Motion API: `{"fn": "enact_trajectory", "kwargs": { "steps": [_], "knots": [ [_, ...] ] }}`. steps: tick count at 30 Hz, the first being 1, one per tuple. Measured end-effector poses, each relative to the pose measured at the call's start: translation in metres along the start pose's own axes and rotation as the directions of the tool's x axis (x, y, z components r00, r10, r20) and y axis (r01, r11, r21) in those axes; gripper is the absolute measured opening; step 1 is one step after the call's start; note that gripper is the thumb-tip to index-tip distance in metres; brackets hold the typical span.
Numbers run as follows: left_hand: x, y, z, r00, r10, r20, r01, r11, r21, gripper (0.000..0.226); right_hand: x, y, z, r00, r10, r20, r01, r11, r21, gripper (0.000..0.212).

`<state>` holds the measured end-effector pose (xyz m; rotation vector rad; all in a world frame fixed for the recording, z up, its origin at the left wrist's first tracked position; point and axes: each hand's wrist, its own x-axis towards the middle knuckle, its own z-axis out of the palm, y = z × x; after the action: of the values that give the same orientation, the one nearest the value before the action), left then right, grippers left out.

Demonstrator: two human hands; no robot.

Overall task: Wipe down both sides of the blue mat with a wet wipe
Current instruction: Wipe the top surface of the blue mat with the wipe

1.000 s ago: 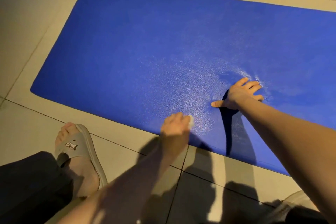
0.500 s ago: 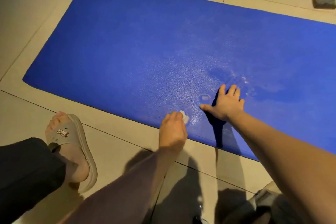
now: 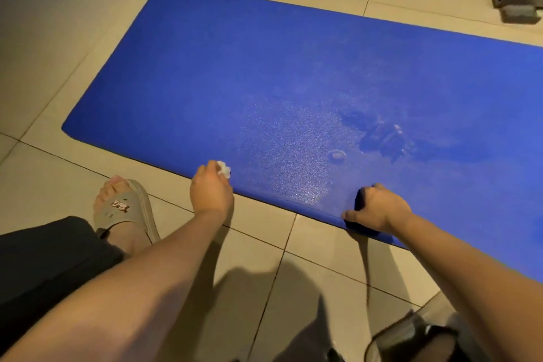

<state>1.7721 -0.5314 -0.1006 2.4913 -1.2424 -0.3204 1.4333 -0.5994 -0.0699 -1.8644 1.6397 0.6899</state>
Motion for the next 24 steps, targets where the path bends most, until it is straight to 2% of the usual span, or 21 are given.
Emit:
{"fn": "enact_trajectory", "kwargs": {
  "steps": [2, 4, 7, 9, 11, 12, 13, 15, 17, 19, 21, 24],
  "knots": [
    [-0.015, 0.011, 0.005, 0.998, -0.063, -0.021, 0.061, 0.996, -0.069, 0.015, -0.002, 0.001, -0.003, 0.998, -0.019, 0.062, 0.022, 0.999, -0.042, 0.082],
    [-0.04, 0.03, 0.017, 1.0, -0.012, 0.004, 0.012, 0.992, -0.125, 0.014, -0.004, -0.001, -0.006, 0.997, -0.025, 0.072, 0.033, 0.994, -0.108, 0.093],
    [-0.08, 0.059, 0.034, 0.976, 0.199, 0.09, -0.181, 0.968, -0.176, 0.009, -0.004, -0.009, -0.002, 0.999, -0.002, 0.041, 0.009, 0.987, -0.159, 0.094],
    [-0.086, 0.065, 0.035, 0.904, 0.392, 0.17, -0.371, 0.917, -0.143, 0.007, -0.002, -0.011, -0.001, 0.999, 0.013, 0.039, -0.008, 0.99, -0.141, 0.093],
    [-0.07, 0.054, 0.03, 0.846, 0.49, 0.21, -0.485, 0.871, -0.076, 0.012, 0.0, -0.011, -0.004, 0.998, 0.013, 0.056, -0.007, 0.993, -0.118, 0.093],
    [-0.06, 0.044, 0.026, 0.86, 0.466, 0.205, -0.469, 0.882, -0.037, 0.015, 0.0, -0.011, -0.005, 0.998, 0.011, 0.065, -0.004, 0.994, -0.113, 0.093],
    [-0.049, 0.033, 0.021, 0.903, 0.394, 0.17, -0.397, 0.917, -0.018, 0.015, 0.0, -0.01, -0.006, 0.997, 0.01, 0.072, -0.002, 0.994, -0.11, 0.093],
    [-0.029, 0.015, 0.011, 0.987, 0.143, 0.07, -0.139, 0.988, -0.061, 0.008, 0.001, -0.01, -0.004, 0.998, 0.006, 0.065, 0.001, 0.995, -0.102, 0.094],
    [-0.028, 0.011, 0.009, 0.998, -0.062, 0.019, 0.064, 0.989, -0.137, 0.009, 0.001, -0.009, -0.002, 0.999, 0.0, 0.05, 0.005, 0.995, -0.101, 0.095],
    [-0.043, 0.022, 0.014, 0.983, -0.18, 0.022, 0.18, 0.955, -0.237, 0.007, 0.002, -0.008, -0.001, 0.999, -0.002, 0.043, 0.006, 0.995, -0.098, 0.097],
    [-0.07, 0.037, 0.026, 0.974, -0.219, 0.062, 0.227, 0.915, -0.334, 0.005, 0.003, -0.008, -0.001, 0.999, -0.006, 0.043, 0.01, 0.996, -0.09, 0.097],
    [-0.116, 0.071, 0.04, 0.981, -0.072, 0.181, 0.143, 0.896, -0.421, 0.011, 0.003, -0.006, -0.001, 0.999, -0.015, 0.042, 0.019, 0.996, -0.086, 0.098]
  ]
}}
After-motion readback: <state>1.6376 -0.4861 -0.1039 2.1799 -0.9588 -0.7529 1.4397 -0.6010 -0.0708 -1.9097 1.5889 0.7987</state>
